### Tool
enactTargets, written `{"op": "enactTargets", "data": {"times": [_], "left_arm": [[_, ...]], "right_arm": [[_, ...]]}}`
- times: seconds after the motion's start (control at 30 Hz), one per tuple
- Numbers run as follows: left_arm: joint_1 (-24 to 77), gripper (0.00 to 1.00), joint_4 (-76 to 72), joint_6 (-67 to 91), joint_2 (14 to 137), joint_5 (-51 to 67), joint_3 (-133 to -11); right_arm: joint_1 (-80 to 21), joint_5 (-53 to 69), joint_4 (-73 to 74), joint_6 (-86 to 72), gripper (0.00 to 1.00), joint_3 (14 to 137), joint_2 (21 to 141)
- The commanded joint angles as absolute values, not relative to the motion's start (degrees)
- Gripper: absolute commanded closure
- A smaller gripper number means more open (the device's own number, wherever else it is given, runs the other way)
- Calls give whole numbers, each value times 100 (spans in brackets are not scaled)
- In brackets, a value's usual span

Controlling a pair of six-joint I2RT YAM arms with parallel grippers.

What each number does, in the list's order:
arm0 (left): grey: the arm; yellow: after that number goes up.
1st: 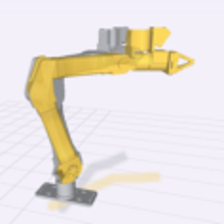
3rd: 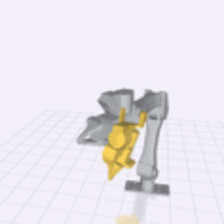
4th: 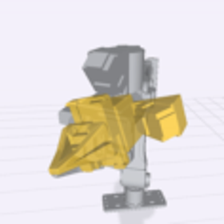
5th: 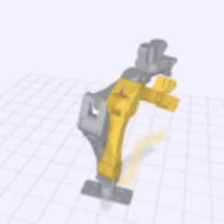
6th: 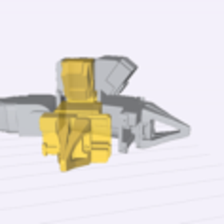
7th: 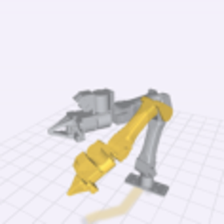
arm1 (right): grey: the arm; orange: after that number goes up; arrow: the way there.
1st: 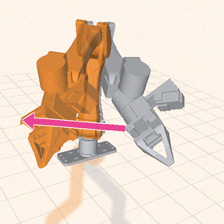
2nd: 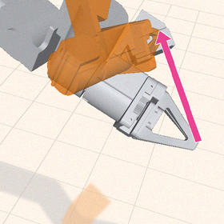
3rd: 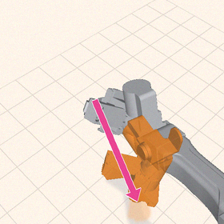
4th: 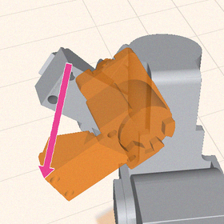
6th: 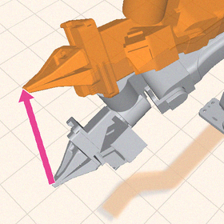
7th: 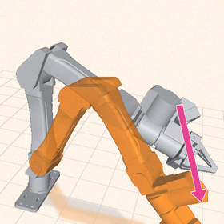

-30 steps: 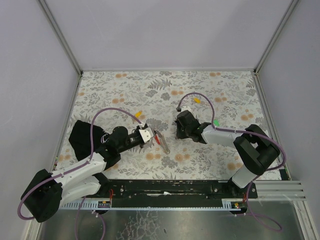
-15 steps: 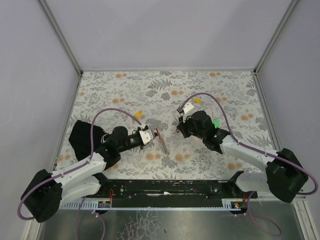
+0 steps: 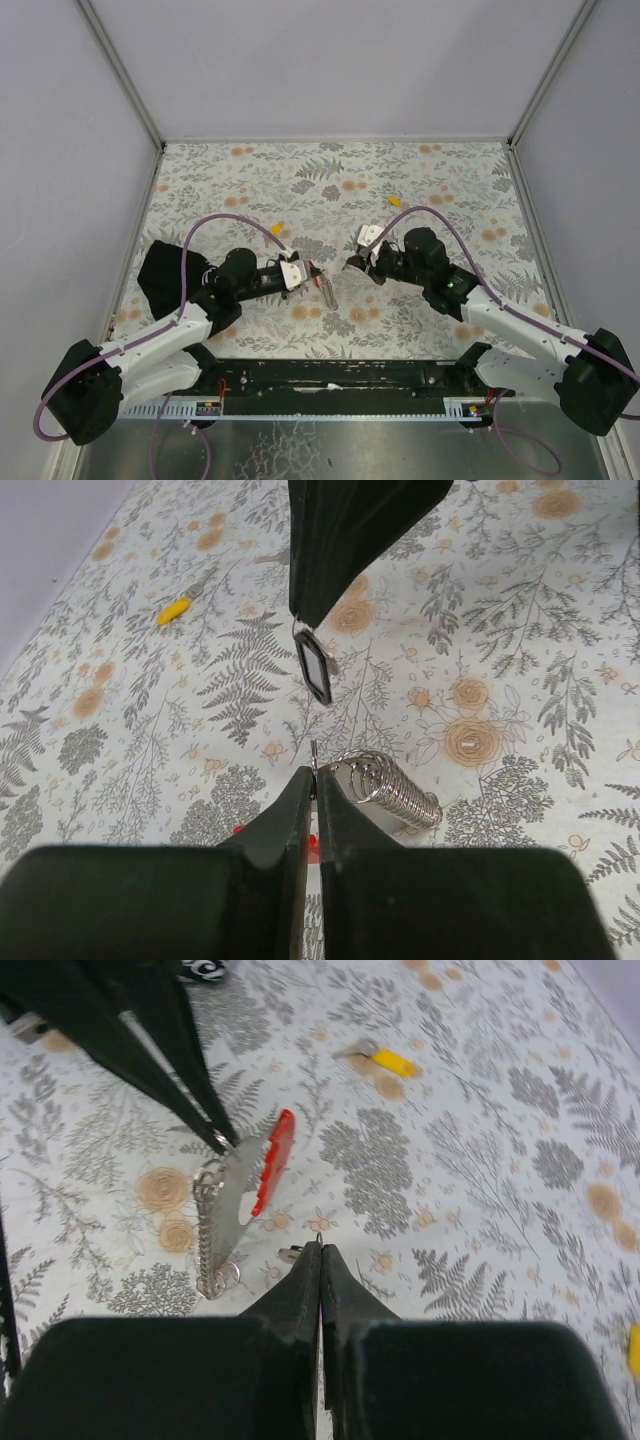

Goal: Put the keys on the keyring

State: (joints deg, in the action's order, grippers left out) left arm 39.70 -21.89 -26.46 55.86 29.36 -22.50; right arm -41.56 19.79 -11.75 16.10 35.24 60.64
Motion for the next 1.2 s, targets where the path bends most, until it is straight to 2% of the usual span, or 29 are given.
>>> {"op": "enactTargets", "data": {"times": [0.0, 0.33, 1.17], "left_arm": [[3973, 100, -2108, -2707, 5586, 3365, -2510], [3973, 100, -1896, -2524, 5832, 3698, -2775], [3974, 100, -1604, -2842, 6020, 3981, -2867]], "right_arm": [[-4130, 3114, -1412, 2510, 100, 3538, 6016], [-4130, 4059, -1453, 3380, 100, 3652, 6284], [-4140, 4234, -1376, 3416, 100, 3797, 6190]]}}
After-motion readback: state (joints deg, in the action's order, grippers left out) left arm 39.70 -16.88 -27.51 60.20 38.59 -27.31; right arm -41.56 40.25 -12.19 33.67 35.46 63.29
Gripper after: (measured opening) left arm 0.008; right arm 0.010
